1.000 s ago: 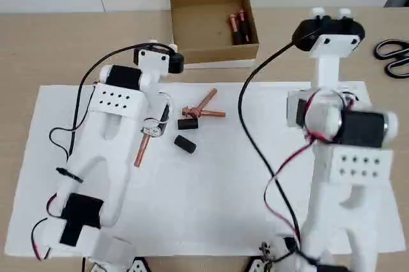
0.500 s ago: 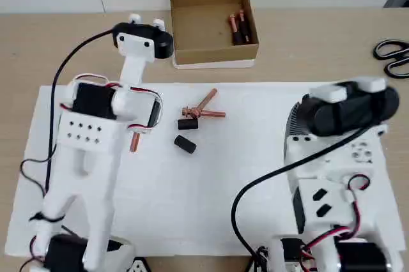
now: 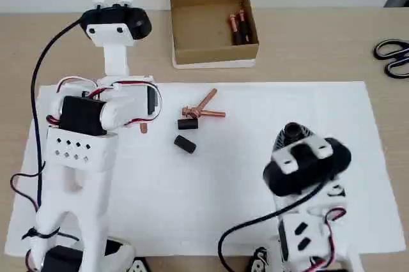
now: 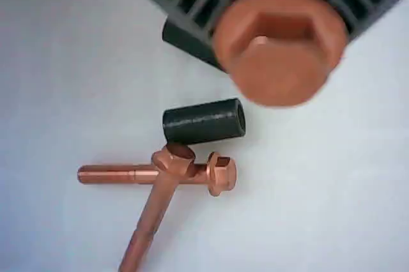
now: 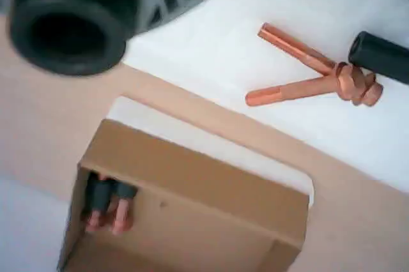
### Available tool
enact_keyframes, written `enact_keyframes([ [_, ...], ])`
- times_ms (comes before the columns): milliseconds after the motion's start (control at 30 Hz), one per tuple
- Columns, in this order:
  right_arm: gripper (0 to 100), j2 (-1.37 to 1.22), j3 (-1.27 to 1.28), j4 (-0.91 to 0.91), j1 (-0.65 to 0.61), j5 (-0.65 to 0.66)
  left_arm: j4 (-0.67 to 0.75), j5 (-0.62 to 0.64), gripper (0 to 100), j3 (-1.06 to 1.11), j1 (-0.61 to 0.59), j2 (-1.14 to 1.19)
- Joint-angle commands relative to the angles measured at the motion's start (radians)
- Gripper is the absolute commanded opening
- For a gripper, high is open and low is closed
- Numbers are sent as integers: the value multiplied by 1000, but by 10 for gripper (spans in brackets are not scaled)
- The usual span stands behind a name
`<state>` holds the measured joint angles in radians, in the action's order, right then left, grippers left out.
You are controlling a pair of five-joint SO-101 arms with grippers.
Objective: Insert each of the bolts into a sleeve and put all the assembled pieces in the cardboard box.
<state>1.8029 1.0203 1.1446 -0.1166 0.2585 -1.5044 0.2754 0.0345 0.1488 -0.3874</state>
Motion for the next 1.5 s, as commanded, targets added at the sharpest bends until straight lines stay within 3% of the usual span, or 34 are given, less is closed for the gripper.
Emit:
enact_keyframes([
  [0,4,12,29,-44,7,-75,38,8,6,-41,20,-46],
  [200,6,13,40,-134,5,-339,74,9,6,-41,95,-48],
  [467,5,12,101,-260,-96,-341,186,6,6,-44,126,-48],
  [800,5,12,201,-308,-325,-341,328,5,6,-59,187,-224],
  [1033,4,12,206,-308,-343,-345,356,5,6,-38,292,-288],
  [1333,4,4,236,-306,-389,-341,724,5,6,298,296,-293],
  [1467,4,10,247,-300,-390,-339,819,8,6,392,319,-293],
])
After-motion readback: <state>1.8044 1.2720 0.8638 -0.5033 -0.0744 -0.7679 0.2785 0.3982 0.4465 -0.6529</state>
